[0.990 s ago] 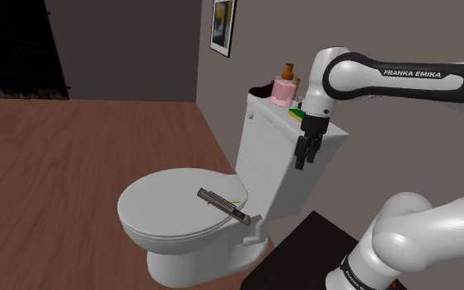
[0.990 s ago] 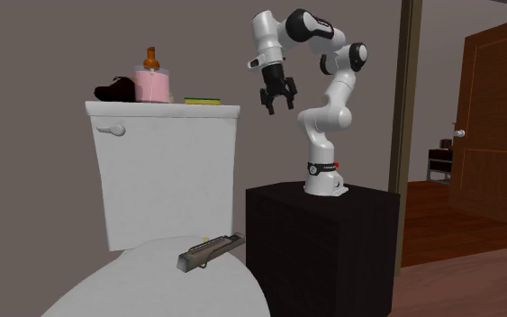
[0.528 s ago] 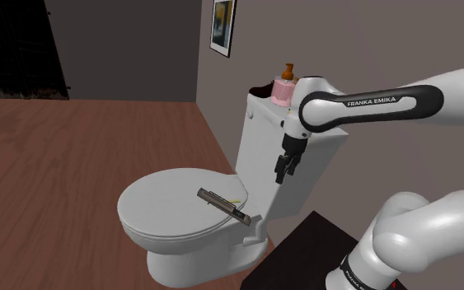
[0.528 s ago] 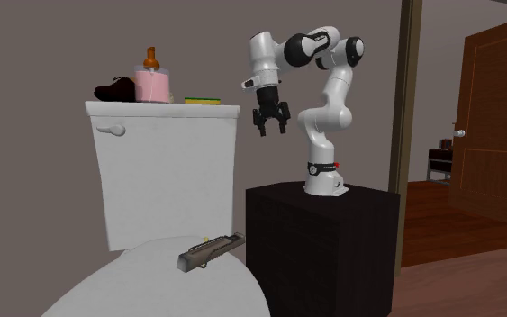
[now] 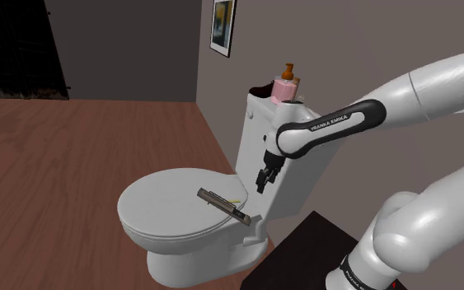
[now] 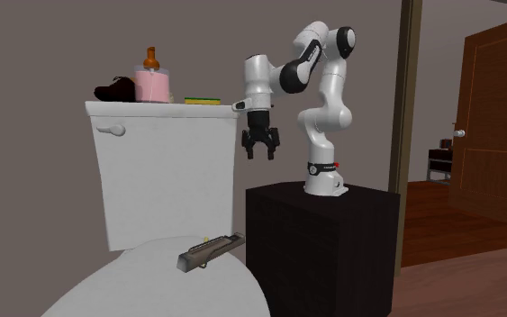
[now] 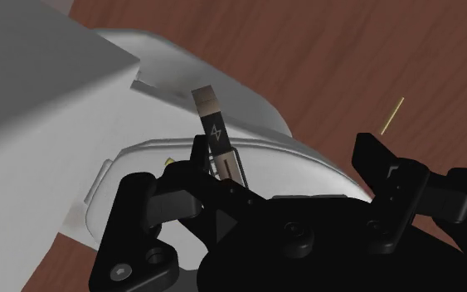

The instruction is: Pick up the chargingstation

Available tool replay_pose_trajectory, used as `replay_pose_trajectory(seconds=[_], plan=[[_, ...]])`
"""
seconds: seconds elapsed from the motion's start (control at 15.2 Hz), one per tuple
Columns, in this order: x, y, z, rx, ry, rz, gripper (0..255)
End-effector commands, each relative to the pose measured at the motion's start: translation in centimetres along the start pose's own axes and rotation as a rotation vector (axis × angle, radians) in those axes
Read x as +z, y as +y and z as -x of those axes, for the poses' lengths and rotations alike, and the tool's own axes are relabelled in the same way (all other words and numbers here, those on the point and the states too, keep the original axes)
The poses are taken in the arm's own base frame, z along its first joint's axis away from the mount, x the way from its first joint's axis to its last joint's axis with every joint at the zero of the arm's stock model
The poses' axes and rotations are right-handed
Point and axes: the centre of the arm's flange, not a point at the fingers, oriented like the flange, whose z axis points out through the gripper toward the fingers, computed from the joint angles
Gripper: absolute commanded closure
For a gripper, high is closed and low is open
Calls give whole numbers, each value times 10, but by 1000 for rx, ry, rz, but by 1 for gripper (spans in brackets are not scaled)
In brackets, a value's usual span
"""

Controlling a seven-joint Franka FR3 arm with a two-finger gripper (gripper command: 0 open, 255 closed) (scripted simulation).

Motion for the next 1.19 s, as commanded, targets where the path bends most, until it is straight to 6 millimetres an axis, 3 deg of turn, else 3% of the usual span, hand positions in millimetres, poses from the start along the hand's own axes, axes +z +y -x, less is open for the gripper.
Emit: replay_pose_trajectory(seconds=[0.0, 1.12], plan=[[23, -4, -11, -11, 24, 14, 0], [190, 3, -137, -96, 192, 133, 0]])
